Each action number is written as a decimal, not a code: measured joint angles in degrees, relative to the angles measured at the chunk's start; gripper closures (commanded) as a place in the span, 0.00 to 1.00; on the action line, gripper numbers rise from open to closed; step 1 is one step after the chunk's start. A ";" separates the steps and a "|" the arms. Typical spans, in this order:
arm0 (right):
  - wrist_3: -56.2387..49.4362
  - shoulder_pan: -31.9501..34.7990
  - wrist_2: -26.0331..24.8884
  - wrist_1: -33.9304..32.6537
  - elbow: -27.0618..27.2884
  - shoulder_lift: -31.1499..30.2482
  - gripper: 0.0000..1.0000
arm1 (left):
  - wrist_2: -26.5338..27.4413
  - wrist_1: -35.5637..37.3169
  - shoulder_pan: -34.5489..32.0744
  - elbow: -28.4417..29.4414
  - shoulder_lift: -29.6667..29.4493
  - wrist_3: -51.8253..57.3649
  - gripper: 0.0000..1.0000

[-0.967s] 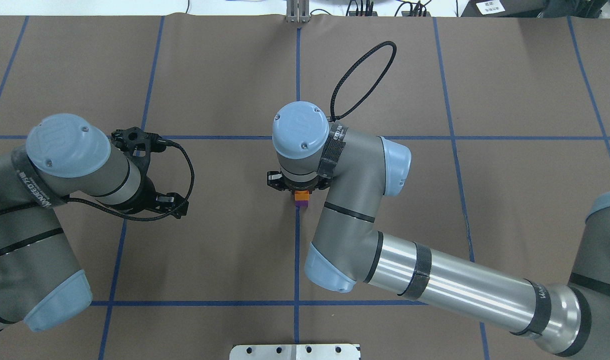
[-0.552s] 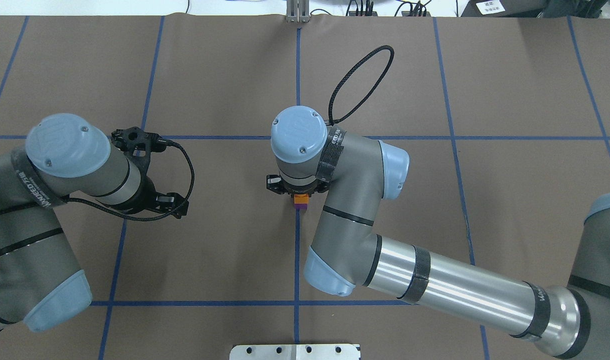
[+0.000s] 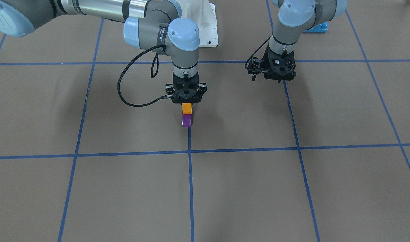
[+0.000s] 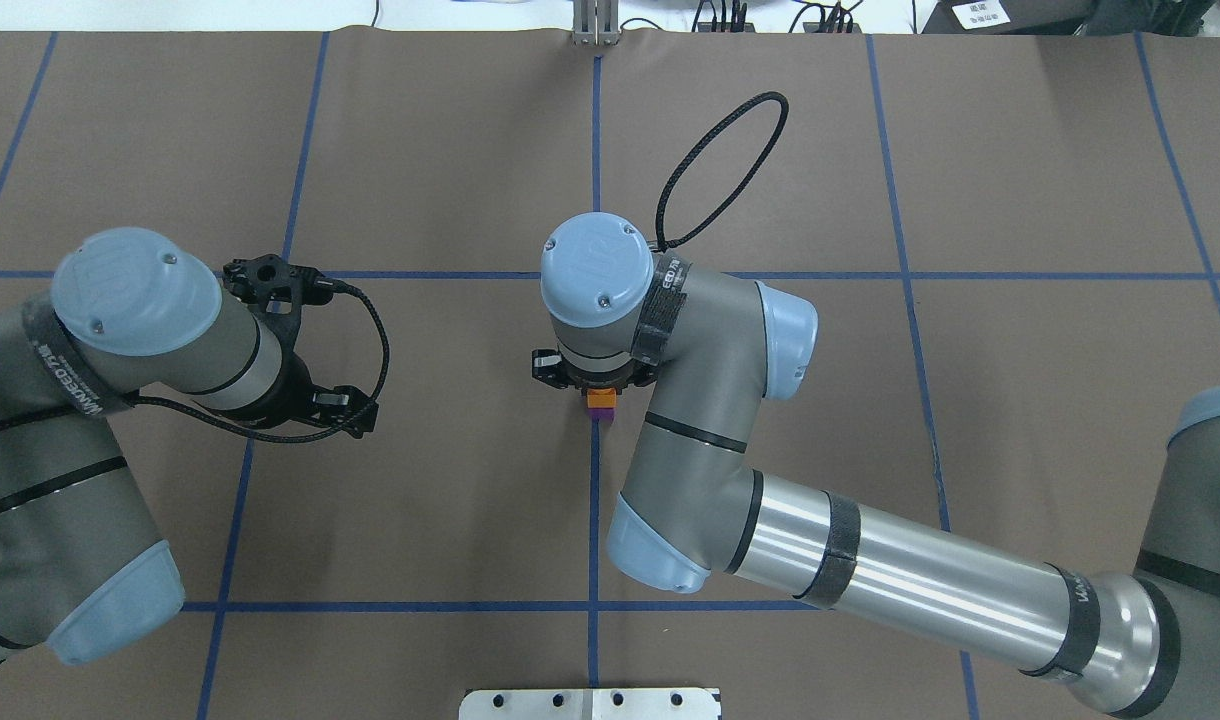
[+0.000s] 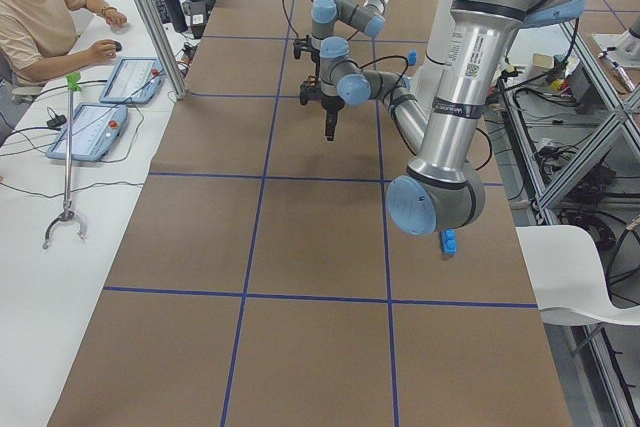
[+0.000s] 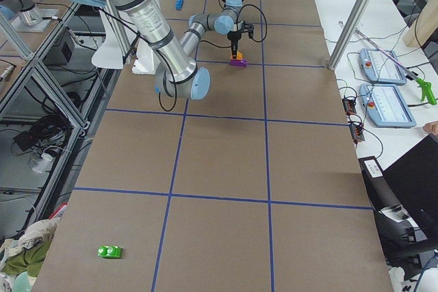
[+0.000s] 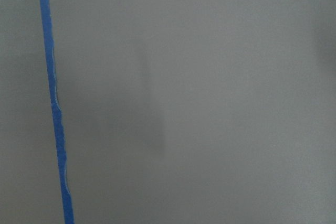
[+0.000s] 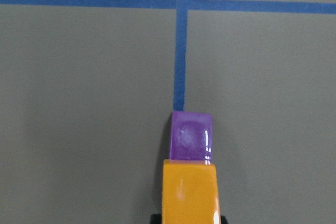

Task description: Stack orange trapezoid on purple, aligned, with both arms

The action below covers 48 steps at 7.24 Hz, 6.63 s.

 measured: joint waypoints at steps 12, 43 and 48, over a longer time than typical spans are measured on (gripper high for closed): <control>4.15 -1.86 -5.43 0.05 0.11 -0.05 1.00 | -0.16 0.22 -0.04 -0.19 -1.05 0.00 0.00; -69.41 57.84 27.84 -1.71 16.75 -55.53 0.00 | -22.96 0.85 -50.39 13.13 22.01 55.99 0.00; -69.31 57.84 27.82 -1.56 16.90 -55.60 0.00 | -22.94 0.70 -50.43 12.85 22.29 56.18 0.00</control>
